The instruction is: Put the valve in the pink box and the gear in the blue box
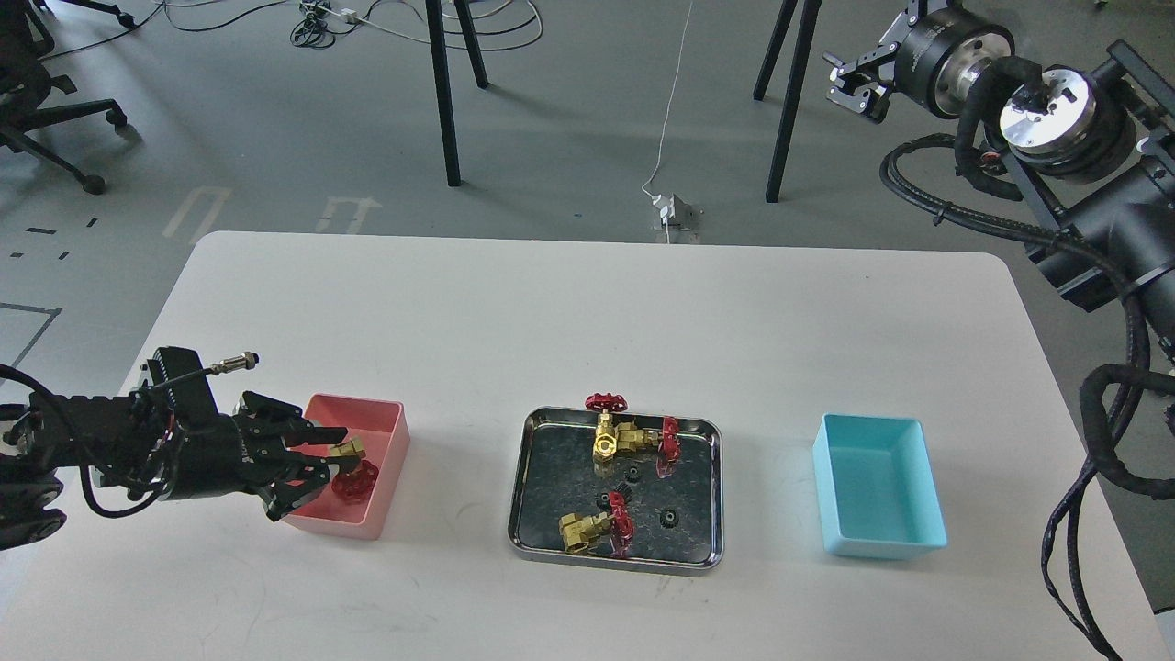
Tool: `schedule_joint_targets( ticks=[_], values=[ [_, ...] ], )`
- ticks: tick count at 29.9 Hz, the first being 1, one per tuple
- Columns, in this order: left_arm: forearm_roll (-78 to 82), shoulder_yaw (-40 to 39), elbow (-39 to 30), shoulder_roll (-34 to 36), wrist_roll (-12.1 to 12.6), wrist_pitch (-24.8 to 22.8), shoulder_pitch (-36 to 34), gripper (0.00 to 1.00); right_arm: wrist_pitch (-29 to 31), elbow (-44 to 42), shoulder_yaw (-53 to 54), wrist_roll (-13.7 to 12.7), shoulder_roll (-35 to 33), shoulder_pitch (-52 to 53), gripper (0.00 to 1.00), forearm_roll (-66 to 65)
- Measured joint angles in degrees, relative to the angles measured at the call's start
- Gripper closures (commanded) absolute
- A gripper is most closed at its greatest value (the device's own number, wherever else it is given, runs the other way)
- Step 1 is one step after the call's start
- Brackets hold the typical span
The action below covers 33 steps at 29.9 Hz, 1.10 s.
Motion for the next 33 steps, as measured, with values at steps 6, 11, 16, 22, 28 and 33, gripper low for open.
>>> schedule_joint_targets(
  ticks=[6,11,16,22,28,33],
  values=[
    [0.08,-0.80,-0.37,0.67,0.00,0.00,-0.38,0.48,3.04,3.67,-2.74,0.09,-0.61,-0.83,0.00,-1.74],
    [-3.99,-10.44,-3.88,4.79,0.00,-0.44,-0.74,0.47,12.02,12.46,-15.07,0.28,-3.81,1.15,0.00,-15.66],
    [-13.25,-22.24,-10.50,9.30,0.00,-7.11,-0.99,0.46,23.35,17.46,-28.68,2.25,-5.65,7.24,0.00,-36.23],
    [-36.98,-38.36,-16.46,10.69,0.01,-15.54,-0.23,0.45,24.85,28.09,-45.53,3.84,-7.08,12.63,0.00,-55.88],
    [-65.50,-47.19,-20.34,6.63,0.01,-21.76,0.03,0.45,24.86,44.71,-63.91,9.14,-8.33,19.14,0.02,-68.84],
    [-74.08,-50.17,-23.98,5.94,0.00,-26.71,2.46,0.45,24.86,53.08,-73.69,10.63,-10.51,21.24,0.23,-76.00]
  ],
)
